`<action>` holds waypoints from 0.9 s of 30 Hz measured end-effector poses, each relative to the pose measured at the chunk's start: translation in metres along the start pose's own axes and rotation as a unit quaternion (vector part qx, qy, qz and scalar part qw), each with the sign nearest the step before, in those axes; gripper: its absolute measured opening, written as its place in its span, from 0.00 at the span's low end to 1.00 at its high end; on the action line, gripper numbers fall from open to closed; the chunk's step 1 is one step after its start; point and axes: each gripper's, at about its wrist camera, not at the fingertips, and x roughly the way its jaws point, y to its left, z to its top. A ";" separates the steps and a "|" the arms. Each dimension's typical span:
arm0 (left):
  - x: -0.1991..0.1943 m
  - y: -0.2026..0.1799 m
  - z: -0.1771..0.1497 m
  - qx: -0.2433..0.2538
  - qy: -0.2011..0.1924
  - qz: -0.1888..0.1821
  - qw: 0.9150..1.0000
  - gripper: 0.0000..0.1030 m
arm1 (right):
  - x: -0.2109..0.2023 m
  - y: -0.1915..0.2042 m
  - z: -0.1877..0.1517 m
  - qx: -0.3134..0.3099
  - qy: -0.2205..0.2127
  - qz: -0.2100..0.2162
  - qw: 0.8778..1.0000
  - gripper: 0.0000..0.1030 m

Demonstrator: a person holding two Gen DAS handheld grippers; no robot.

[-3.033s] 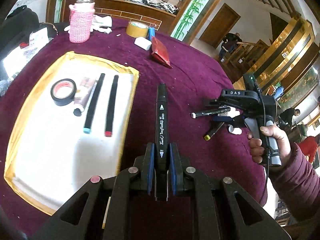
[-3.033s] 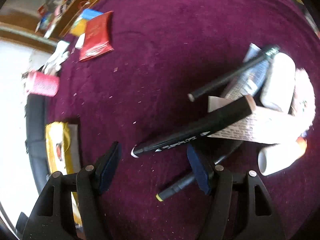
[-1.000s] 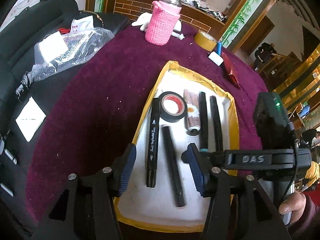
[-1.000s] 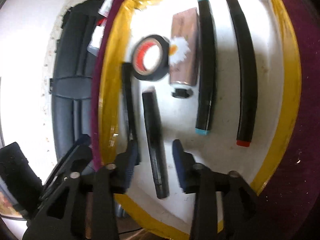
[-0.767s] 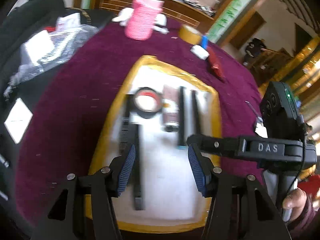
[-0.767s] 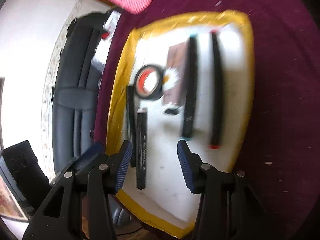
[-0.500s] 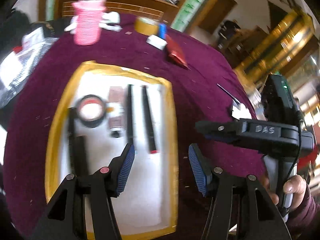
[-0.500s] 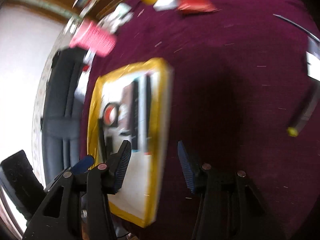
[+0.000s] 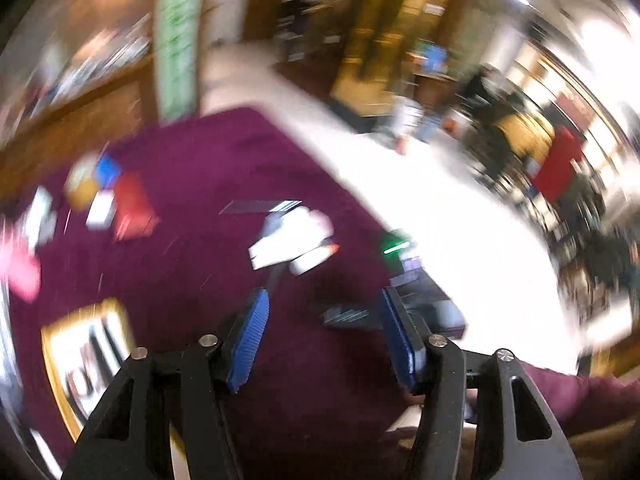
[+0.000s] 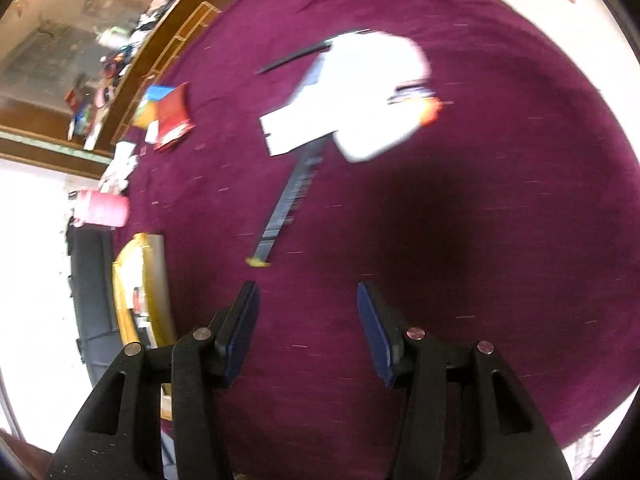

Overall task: Organize objects
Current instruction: 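Grasp the yellow-capped black marker from the pile with the left gripper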

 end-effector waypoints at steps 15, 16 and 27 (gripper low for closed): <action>0.007 -0.115 0.086 0.027 -0.021 -0.014 0.999 0.89 | -0.010 -0.085 0.040 0.003 0.033 -0.016 0.999 0.48; 0.011 -0.118 0.087 0.038 -0.018 -0.012 0.999 0.89 | -0.011 -0.087 0.043 0.004 0.033 -0.014 0.999 0.48; 0.175 0.072 -0.012 -0.132 0.055 0.043 0.989 0.90 | -0.031 -0.124 0.065 0.022 -0.016 0.010 1.000 0.48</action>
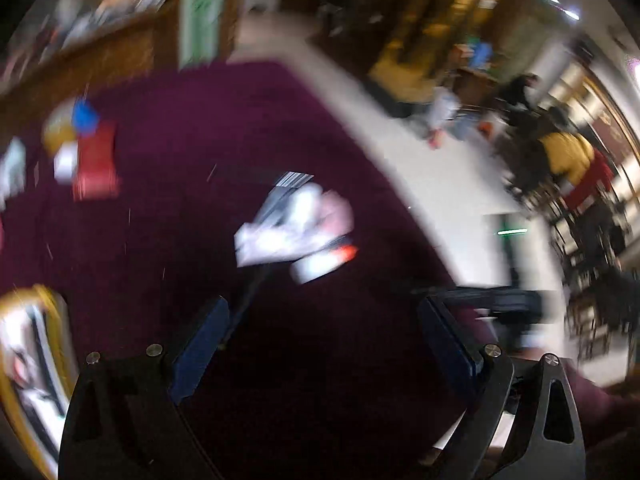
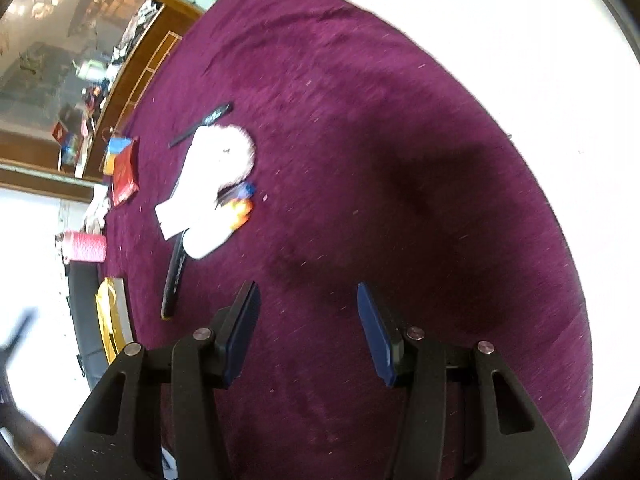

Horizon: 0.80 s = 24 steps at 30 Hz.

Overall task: Organize objects
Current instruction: 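Grasp the yellow-capped black marker from the pile with the left gripper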

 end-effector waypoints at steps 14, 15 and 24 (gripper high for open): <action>0.114 0.020 -0.021 0.076 0.016 0.087 0.993 0.61 | -0.005 -0.003 0.003 -0.025 -0.015 -0.002 1.000 0.48; 0.114 0.017 -0.020 0.082 0.014 0.096 0.992 0.54 | -0.005 0.000 0.004 -0.030 -0.015 -0.001 0.999 0.48; 0.089 0.039 -0.044 0.028 0.019 0.091 0.995 0.10 | 0.015 0.044 0.015 -0.077 0.005 0.016 0.997 0.48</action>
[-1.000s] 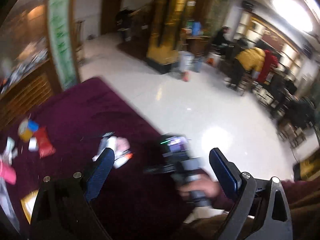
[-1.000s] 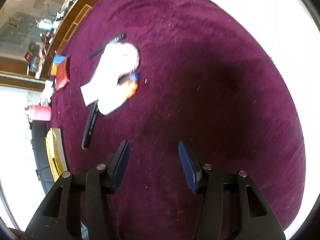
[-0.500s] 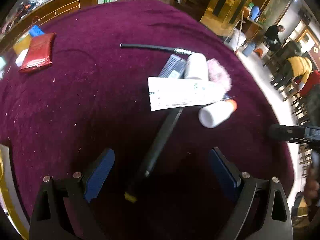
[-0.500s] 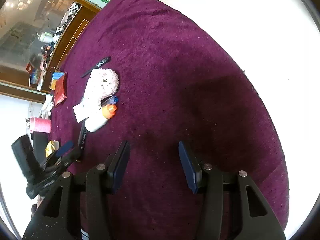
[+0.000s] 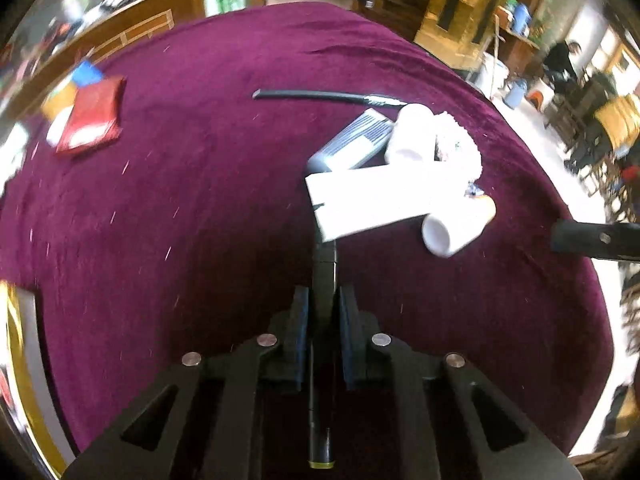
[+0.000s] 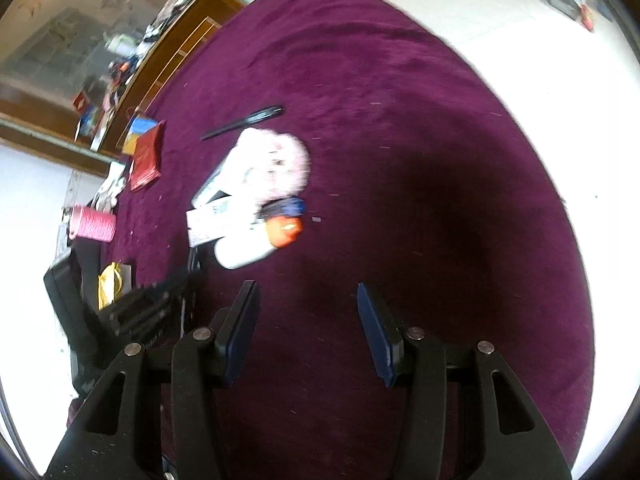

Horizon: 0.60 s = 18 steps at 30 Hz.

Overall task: Organize objects
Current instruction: 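Grasp the yellow-capped black marker from the pile with the left gripper, then grasp the white orange-capped bottle with the right gripper while the left holds its marker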

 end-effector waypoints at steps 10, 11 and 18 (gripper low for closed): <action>-0.037 0.021 -0.065 -0.083 -0.004 -0.024 0.996 0.11 | 0.049 0.020 0.018 0.055 0.040 0.039 0.997 0.47; -0.033 0.024 -0.071 -0.094 0.002 -0.027 0.995 0.11 | 0.053 0.023 0.021 0.059 0.042 0.036 0.997 0.48; -0.030 0.024 -0.075 -0.100 -0.005 -0.024 0.995 0.11 | 0.067 0.054 0.034 0.028 0.024 -0.033 0.999 0.49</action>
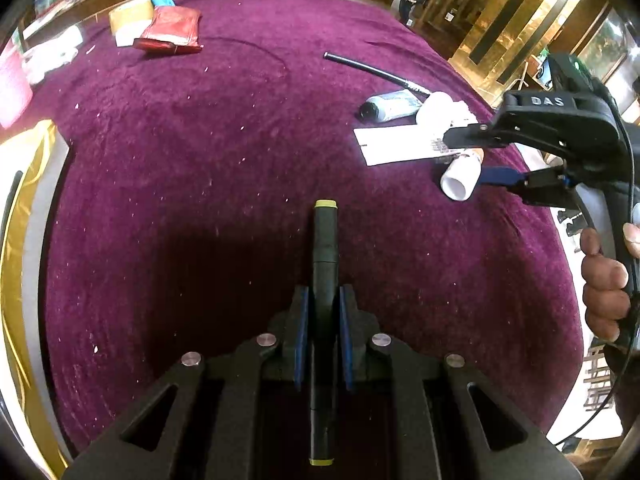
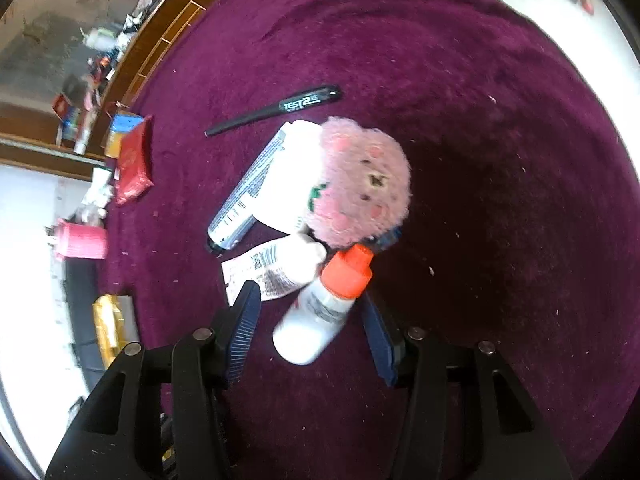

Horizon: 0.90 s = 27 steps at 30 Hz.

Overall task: Organize objects
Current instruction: 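Grasp the white orange-capped bottle with the right gripper while the left holds its marker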

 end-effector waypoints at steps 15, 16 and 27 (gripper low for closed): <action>-0.016 0.011 -0.003 -0.027 -0.029 -0.037 0.999 0.11 | -0.009 0.006 -0.033 -0.055 -0.015 -0.033 0.998 0.25; -0.021 0.013 -0.004 -0.030 -0.033 -0.039 0.998 0.11 | -0.012 0.004 -0.035 -0.051 -0.013 -0.027 0.998 0.25; -0.103 0.053 -0.039 -0.085 -0.086 -0.062 0.991 0.11 | -0.026 0.036 -0.073 -0.037 0.030 0.118 0.992 0.25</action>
